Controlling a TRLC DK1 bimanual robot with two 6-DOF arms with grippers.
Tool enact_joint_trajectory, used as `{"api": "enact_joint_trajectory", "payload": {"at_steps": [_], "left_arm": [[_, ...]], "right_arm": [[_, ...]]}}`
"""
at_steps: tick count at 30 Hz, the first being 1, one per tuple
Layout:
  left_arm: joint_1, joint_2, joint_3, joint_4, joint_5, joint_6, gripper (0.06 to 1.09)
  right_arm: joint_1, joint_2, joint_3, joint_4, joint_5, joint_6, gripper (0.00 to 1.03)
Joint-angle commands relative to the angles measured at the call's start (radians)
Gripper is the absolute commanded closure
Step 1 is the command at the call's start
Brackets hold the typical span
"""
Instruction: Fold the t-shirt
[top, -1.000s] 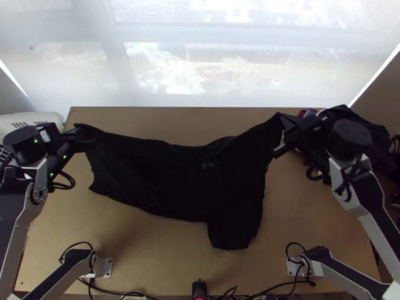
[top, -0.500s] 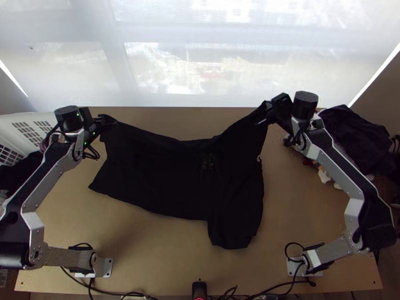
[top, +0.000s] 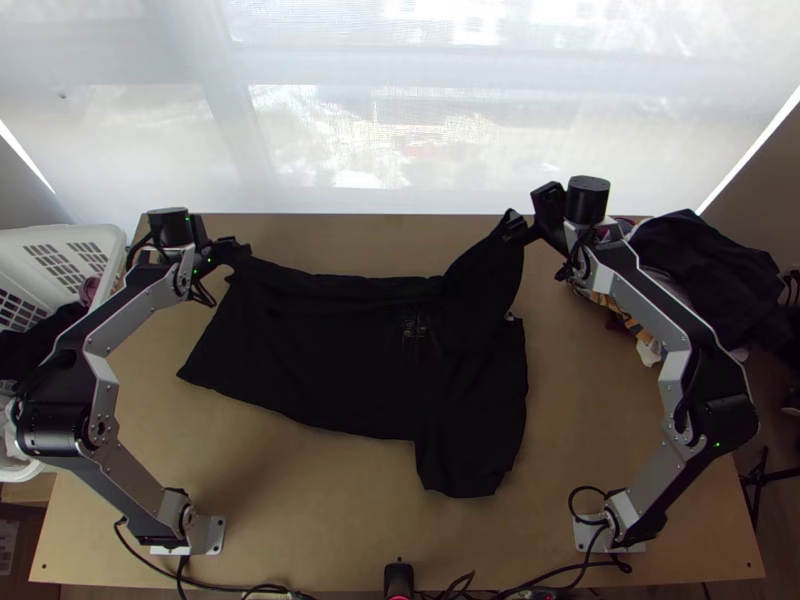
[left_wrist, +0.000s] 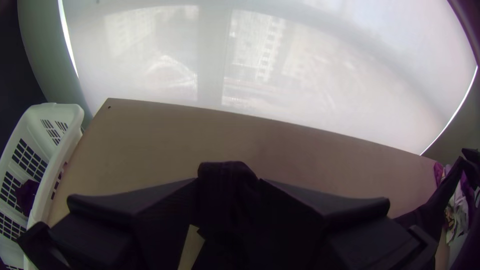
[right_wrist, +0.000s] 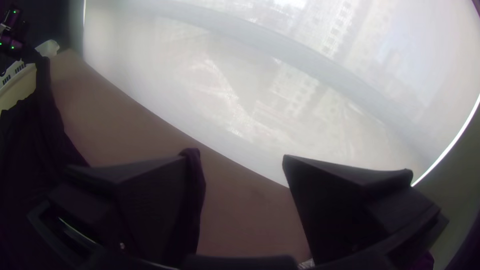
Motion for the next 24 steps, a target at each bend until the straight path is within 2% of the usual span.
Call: {"api": "enact_joint_trajectory", "payload": {"at_steps": [1, 3, 12, 14, 16, 21, 24], "left_arm": [[0.022, 0.01, -0.055, -0.045, -0.008, 0.025, 0.36], [0.031, 0.009, -0.078, -0.045, -0.008, 0.03, 0.36], [0.039, 0.024, -0.078, -0.09, -0.008, 0.034, 0.36], [0.042, 0.017, -0.067, -0.094, -0.008, 0.034, 0.3], [0.042, 0.013, -0.04, -0.125, -0.008, 0.034, 0.3], [0.049, 0.064, 0.079, -0.343, -0.008, 0.037, 0.23], [0.053, 0.098, 0.141, -0.472, -0.008, 0.082, 0.23]], "right_arm": [[0.024, -0.071, -0.04, -0.028, 0.011, 0.028, 0.1], [0.042, -0.115, -0.066, -0.031, 0.011, 0.032, 0.06], [0.098, -0.258, -0.152, -0.085, 0.018, 0.036, 0.05], [0.091, -0.275, -0.166, -0.093, 0.02, 0.036, 0.05], [0.082, -0.285, -0.18, -0.094, 0.02, 0.036, 0.05], [0.076, -0.307, -0.204, -0.097, 0.025, 0.036, 0.05], [0.073, -0.311, -0.209, -0.099, 0.029, 0.036, 0.05]]}}
